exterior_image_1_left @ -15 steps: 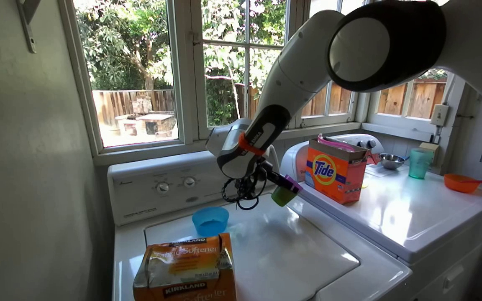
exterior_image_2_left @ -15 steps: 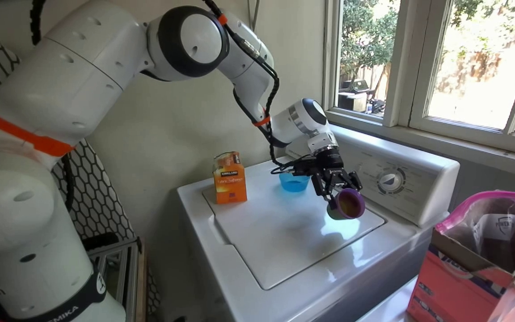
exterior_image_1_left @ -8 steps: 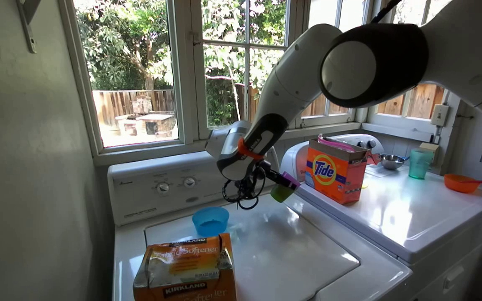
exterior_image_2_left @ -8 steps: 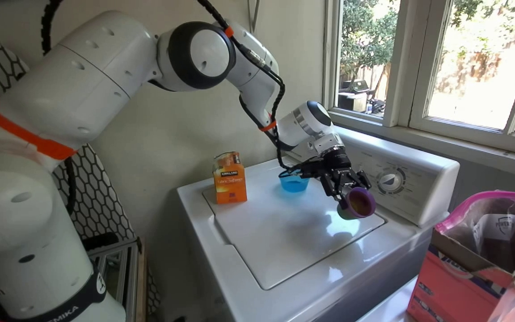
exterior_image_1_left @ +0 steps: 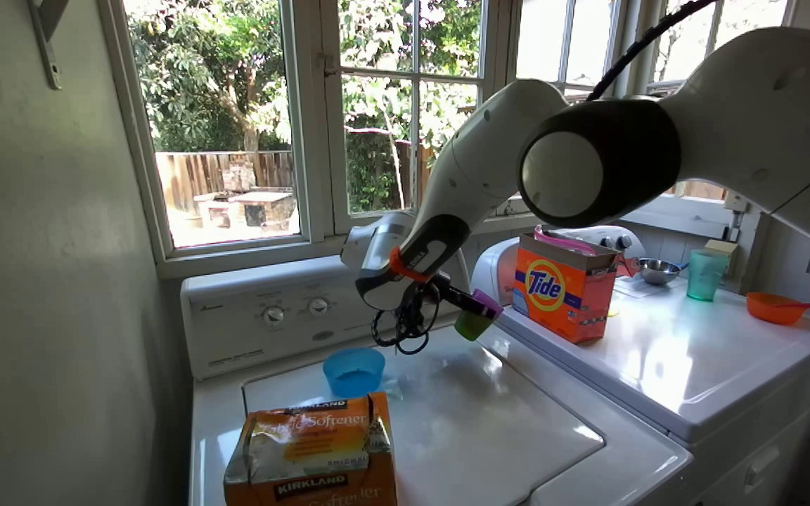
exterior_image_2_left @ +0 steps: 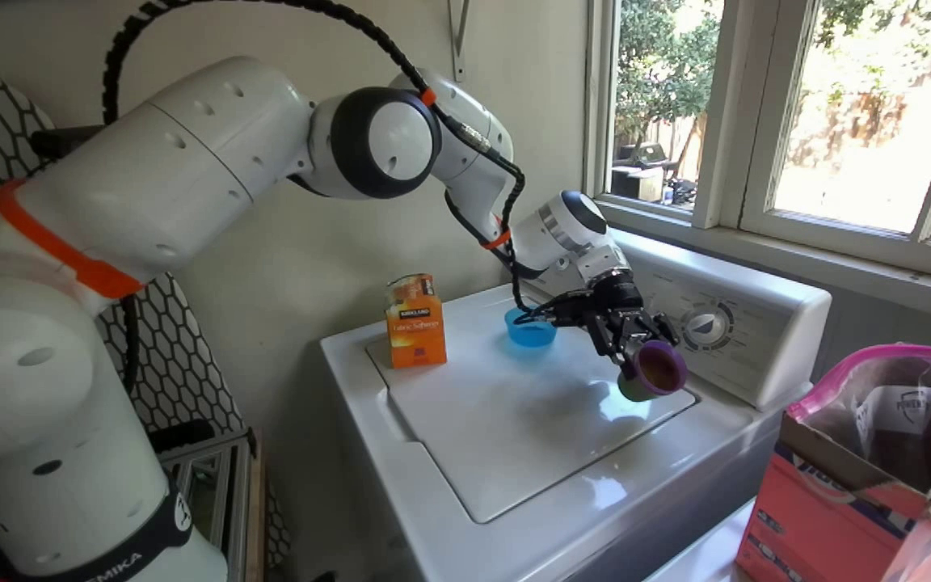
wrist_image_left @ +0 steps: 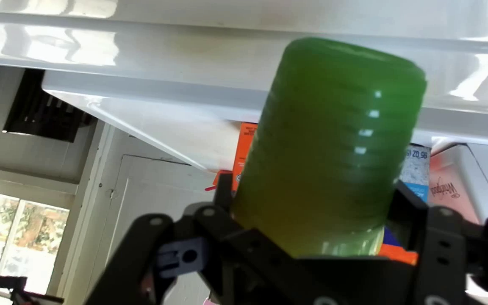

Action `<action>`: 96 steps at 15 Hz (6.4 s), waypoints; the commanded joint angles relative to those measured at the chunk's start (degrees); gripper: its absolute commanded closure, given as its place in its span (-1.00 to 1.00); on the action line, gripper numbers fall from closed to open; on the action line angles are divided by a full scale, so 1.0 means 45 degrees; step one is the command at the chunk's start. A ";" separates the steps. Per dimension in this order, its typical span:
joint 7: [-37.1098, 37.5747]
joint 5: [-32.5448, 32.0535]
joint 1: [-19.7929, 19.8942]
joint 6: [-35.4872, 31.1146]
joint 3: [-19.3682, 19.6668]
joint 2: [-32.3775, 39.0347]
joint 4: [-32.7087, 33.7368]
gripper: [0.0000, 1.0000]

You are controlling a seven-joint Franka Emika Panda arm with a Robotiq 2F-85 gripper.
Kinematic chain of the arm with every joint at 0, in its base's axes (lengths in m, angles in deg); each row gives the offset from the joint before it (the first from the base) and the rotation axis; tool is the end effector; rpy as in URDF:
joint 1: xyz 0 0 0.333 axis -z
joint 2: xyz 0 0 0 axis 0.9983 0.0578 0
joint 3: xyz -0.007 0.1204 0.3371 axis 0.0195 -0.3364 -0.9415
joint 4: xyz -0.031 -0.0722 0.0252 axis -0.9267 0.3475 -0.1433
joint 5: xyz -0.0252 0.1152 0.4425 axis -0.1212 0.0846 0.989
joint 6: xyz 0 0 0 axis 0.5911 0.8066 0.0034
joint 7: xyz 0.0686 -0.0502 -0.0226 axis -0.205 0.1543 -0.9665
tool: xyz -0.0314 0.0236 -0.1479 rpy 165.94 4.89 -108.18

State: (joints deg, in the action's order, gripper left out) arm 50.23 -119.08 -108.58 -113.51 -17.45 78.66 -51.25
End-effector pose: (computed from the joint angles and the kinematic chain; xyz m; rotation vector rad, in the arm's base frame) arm 0.7737 0.1109 0.1254 1.5316 -1.5400 0.7175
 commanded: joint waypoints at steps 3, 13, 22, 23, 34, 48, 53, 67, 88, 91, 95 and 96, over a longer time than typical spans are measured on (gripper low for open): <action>-0.0836 -0.0092 -0.0122 0.1705 -0.0011 0.1700 0.2623 -0.18; -0.1985 0.0006 -0.0237 0.2081 0.0261 0.3181 0.4701 -0.18; -0.3186 -0.0261 -0.0457 0.2857 0.0606 0.4040 0.5983 -0.18; -0.3308 -0.0291 -0.0504 0.2862 0.0631 0.4090 0.6067 -0.18; -0.5484 -0.0627 -0.1379 0.3793 0.1059 0.4768 0.7076 -0.18; -0.5992 -0.0601 -0.1580 0.4492 0.1944 0.5597 0.7883 -0.18; -0.6225 -0.0393 -0.1382 0.3938 0.1737 0.5679 0.8048 -0.18; -0.6548 -0.0027 -0.0919 0.2279 0.1107 0.5728 0.8208 -0.51; -0.5378 0.0393 -0.0640 0.1091 0.0568 0.4730 0.8167 -1.00; -0.5464 0.1046 -0.0288 0.0812 -0.0028 0.4018 0.7972 -1.00; -0.5342 0.2112 0.0365 0.1326 -0.0741 0.3274 0.7648 -1.00; -0.5014 0.2383 0.0523 0.1705 -0.0798 0.3166 0.7590 -1.00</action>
State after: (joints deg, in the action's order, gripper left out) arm 24.79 -112.24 -108.68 -108.26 -18.60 95.31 -14.76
